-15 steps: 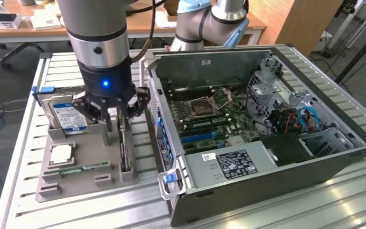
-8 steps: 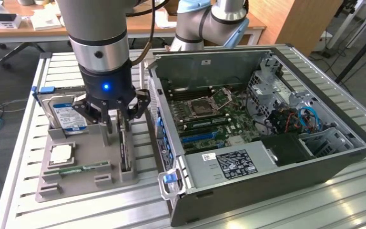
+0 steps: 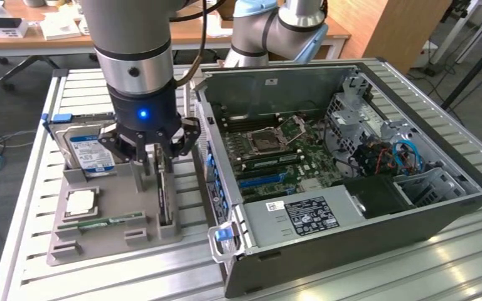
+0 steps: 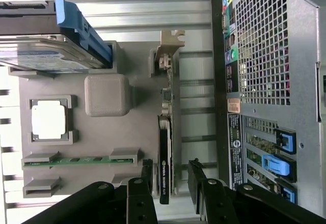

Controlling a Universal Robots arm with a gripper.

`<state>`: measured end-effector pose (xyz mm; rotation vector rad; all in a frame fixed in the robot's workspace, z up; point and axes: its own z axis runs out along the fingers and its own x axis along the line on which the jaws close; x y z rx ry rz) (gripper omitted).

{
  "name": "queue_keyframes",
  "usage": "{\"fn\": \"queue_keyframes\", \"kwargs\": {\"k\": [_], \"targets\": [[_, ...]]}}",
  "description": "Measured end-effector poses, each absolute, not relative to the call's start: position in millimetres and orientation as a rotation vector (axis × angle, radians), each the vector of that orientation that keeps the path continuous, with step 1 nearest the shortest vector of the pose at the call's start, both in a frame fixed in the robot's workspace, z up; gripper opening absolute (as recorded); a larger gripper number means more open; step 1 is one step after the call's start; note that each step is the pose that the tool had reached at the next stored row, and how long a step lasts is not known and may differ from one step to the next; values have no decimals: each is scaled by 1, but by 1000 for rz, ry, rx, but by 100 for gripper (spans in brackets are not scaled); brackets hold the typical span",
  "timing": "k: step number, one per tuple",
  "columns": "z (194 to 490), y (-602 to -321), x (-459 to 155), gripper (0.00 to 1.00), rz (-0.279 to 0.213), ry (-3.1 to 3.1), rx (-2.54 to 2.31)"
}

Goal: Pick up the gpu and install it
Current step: 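Pick up the gpu and move the gpu toward the slot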

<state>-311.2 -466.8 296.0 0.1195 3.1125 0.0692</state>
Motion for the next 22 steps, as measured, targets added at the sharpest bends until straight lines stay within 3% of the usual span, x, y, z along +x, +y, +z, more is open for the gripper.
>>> {"fn": "queue_keyframes", "kwargs": {"k": [22], "targets": [[270,-467,-311,41,69,3112,124]]}}
